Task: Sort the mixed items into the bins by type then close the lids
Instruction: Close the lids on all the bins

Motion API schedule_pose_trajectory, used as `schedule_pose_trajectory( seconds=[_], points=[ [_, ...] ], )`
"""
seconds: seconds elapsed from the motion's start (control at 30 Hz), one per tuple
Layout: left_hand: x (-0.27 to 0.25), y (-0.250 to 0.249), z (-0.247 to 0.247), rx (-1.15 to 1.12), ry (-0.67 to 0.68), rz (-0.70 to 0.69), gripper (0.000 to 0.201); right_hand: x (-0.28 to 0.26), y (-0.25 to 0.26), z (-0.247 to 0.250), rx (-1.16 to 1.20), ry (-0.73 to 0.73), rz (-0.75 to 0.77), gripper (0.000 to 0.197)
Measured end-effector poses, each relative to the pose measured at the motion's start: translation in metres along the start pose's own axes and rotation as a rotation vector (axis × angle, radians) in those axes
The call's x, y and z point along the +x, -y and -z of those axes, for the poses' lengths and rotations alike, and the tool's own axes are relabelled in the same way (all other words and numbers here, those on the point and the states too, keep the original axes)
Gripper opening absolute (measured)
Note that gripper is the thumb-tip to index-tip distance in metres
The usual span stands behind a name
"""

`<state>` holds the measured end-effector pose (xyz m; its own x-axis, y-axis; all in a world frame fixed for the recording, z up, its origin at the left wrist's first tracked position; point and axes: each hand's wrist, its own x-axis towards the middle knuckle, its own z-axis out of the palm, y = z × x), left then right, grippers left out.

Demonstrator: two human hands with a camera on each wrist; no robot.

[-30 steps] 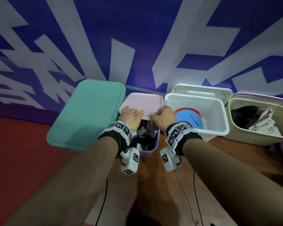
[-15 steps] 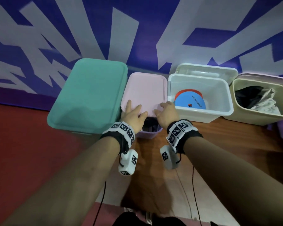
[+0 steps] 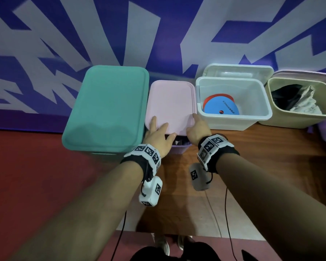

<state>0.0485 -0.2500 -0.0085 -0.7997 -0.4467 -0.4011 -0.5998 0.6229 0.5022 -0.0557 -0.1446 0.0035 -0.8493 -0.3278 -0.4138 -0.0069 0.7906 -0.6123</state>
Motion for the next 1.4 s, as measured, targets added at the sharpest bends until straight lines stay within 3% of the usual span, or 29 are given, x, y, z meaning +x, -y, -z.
schedule_pose_trajectory(
  seconds=[0.47, 0.7, 1.17, 1.4],
  points=[
    [-0.021, -0.009, 0.004, 0.044, -0.108, 0.026, 0.048, -0.012, -0.01, -0.006, -0.054, -0.005, -0.05, 0.052],
    [-0.009, -0.005, 0.004, 0.047, -0.245, -0.132, 0.045, -0.013, -0.019, -0.006, -0.059, 0.025, -0.028, 0.052],
    [0.018, -0.002, -0.014, 0.253, -0.09, -0.041, 0.063, -0.011, -0.049, -0.003, -0.084, 0.036, 0.059, 0.053],
    [0.026, -0.008, -0.018, 0.338, -0.251, -0.103, 0.052, 0.003, -0.036, -0.004, -0.079, 0.05, 0.115, 0.058]
  ],
)
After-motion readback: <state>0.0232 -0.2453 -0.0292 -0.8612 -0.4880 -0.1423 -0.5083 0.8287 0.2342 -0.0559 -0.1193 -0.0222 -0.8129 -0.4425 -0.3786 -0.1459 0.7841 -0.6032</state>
